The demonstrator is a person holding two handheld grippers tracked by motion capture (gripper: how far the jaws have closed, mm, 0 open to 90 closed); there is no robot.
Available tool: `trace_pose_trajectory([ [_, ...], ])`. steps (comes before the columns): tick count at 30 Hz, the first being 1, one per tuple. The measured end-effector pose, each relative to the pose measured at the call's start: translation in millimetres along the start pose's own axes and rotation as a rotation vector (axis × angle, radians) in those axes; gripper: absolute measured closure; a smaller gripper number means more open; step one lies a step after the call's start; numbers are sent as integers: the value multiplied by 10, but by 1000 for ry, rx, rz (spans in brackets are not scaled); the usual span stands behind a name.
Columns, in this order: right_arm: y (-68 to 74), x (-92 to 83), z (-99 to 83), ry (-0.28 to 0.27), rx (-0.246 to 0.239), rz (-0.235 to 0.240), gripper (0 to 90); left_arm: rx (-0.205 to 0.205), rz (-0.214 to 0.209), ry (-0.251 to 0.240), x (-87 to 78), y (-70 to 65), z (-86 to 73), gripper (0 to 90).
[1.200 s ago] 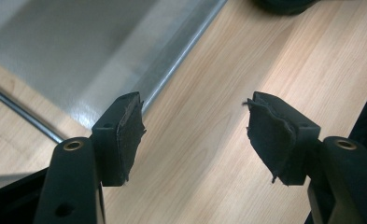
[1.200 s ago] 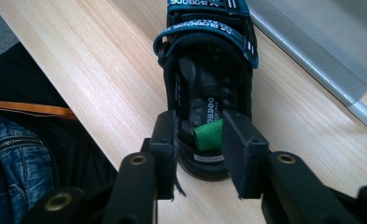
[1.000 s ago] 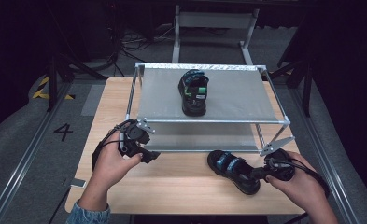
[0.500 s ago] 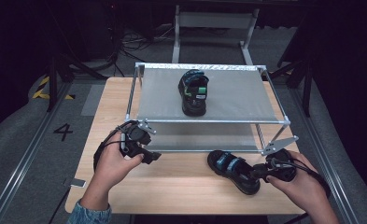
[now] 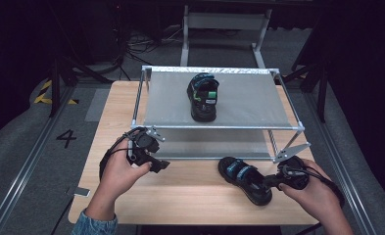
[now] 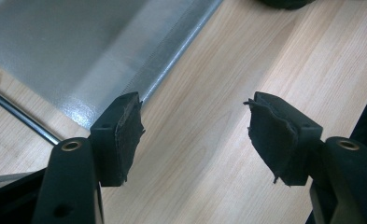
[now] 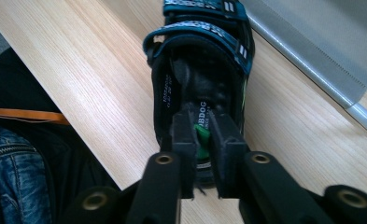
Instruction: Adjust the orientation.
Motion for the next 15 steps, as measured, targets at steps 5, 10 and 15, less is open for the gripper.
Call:
trace_pose_trajectory([
  [5,140,-20,75,-23,-31,32,853,4,-1,6,14,-4,5,352],
  [10,274,30,139,-4,-73,58,853,4,-8,4,33,0,20,352],
  [15,400,50,212,-10,-111,76,850,1,-20,11,64,-6,41,351],
])
Point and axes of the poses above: each handheld gripper's, and its own axes: x roughly forward along the jaws, z roughly out of its top, y roughly to its left, the point moved 6 cm from there along x, roughly forward along the jaws, and after that the axes turned 13 degrees about y, right-handed, at the moved point
